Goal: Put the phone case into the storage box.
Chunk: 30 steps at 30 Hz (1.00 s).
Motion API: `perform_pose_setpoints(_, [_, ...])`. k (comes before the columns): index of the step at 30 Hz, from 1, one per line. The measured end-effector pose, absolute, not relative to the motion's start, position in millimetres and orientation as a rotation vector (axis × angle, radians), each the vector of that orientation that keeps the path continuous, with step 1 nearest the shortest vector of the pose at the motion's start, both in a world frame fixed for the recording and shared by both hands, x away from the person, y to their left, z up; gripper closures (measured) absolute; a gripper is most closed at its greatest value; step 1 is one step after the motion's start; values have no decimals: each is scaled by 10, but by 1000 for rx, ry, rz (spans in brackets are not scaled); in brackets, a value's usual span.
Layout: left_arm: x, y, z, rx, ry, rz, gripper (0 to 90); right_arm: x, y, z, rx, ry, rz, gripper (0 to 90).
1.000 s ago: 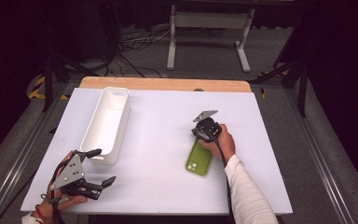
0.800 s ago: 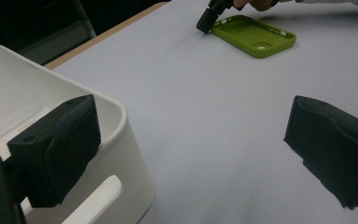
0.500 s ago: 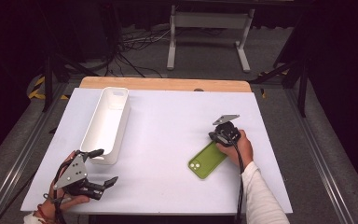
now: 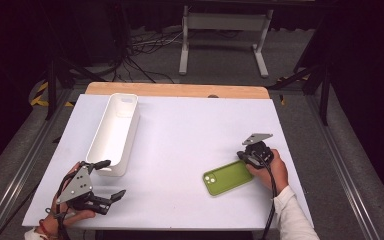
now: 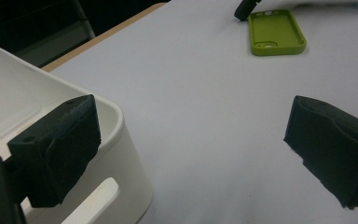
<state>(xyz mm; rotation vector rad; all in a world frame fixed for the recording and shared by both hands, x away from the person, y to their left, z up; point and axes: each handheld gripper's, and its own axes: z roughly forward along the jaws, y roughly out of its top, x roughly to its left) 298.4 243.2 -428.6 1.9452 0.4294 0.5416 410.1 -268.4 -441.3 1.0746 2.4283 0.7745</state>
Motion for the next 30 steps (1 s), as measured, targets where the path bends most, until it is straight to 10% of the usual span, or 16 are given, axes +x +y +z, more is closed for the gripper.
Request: perform_pose_setpoints(30, [2985,2423,-4286,1949,430,546,44,3191,-2464,-4407,870,2546,801,900])
